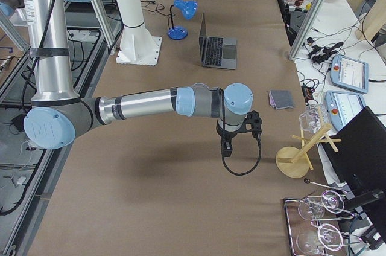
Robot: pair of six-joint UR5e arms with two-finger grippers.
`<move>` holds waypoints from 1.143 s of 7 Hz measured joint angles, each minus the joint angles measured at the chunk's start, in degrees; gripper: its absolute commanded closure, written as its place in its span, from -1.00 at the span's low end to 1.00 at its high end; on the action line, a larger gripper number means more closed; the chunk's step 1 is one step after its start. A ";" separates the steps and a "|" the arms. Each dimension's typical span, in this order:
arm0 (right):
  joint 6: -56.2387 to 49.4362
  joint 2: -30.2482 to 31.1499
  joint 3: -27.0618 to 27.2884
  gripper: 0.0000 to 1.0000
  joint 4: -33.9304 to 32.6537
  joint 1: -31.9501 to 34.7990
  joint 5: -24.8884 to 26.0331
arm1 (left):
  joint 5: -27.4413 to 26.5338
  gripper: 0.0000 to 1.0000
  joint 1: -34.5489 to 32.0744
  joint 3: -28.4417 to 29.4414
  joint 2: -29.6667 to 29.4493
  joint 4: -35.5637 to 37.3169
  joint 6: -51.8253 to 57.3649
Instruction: Close laptop
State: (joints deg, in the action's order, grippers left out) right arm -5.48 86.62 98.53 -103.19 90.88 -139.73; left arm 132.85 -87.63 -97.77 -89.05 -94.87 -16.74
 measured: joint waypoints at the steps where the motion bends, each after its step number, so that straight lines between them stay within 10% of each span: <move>1: 0.02 0.06 0.07 -1.00 0.00 0.00 -0.04 | 0.02 -0.97 0.00 -0.20 -0.39 0.02 0.03; 7: 0.31 -2.01 0.32 -1.00 0.02 -2.94 -2.37 | 6.12 -0.96 6.90 0.39 -7.15 -7.43 -4.25; 8: 0.67 -3.33 0.39 -0.98 0.09 -5.25 -4.50 | 6.76 -0.62 10.84 1.13 -10.83 -7.91 -7.13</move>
State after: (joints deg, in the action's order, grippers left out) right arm -4.81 83.29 98.93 -103.10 85.63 -144.23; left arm 139.60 -76.79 -96.65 -99.88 -102.78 -23.87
